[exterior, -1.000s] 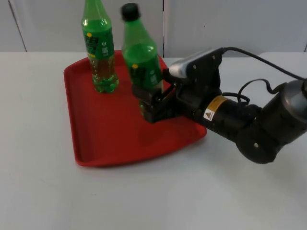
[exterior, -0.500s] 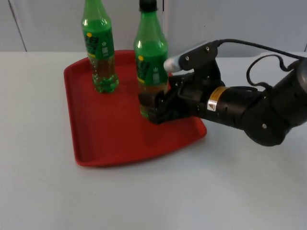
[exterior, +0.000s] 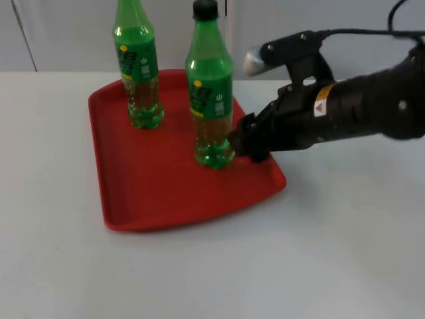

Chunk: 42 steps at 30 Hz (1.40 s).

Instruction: Place the bottle upright on the tray.

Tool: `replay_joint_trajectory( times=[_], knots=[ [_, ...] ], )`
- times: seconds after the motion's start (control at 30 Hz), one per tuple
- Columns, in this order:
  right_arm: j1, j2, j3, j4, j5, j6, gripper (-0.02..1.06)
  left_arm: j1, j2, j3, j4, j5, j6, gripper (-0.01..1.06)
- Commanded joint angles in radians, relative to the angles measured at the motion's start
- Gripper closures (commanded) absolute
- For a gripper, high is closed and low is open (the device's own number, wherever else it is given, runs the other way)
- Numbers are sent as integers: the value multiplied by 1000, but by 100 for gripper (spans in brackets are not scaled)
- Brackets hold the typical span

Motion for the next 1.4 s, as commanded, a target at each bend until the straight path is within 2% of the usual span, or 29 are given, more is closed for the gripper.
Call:
replay_joint_trajectory(
  times=[0.0,0.13,0.17,0.3,0.33,0.47,0.5,0.53,0.63,0.67,0.8,0.83,1.0,1.13,1.37],
  knots=[
    [5,-49,5,1,113,-1,31,-6,-4,3,2,-2,2,13],
    [5,-161,5,1,361,-1,31,-6,-4,3,2,-2,2,13],
    [5,-161,5,1,361,-1,31,-6,-4,3,2,-2,2,13],
    [5,-257,5,1,533,-1,31,-6,-4,3,2,-2,2,13],
    [5,-257,5,1,533,-1,31,-6,-4,3,2,-2,2,13],
    [5,-348,5,14,684,-8,31,-6,-4,3,2,-2,2,13],
    [5,-348,5,14,684,-8,31,-6,-4,3,2,-2,2,13],
    [5,-372,5,42,720,-38,31,-6,-4,3,2,-2,2,13],
    [5,-445,5,200,817,-206,31,-6,-4,3,2,-2,2,13],
    [5,-445,5,200,817,-206,31,-6,-4,3,2,-2,2,13],
    [5,-521,5,363,876,-353,31,-6,-4,3,2,-2,2,13],
    [5,-521,5,363,876,-353,31,-6,-4,3,2,-2,2,13],
    [5,-611,5,483,905,-455,31,-6,-4,3,2,-2,2,13],
    [5,-681,11,528,906,-491,31,-6,-4,3,2,-2,2,13],
    [5,-787,11,528,907,-494,31,-6,-4,3,2,-2,2,13]
  ],
)
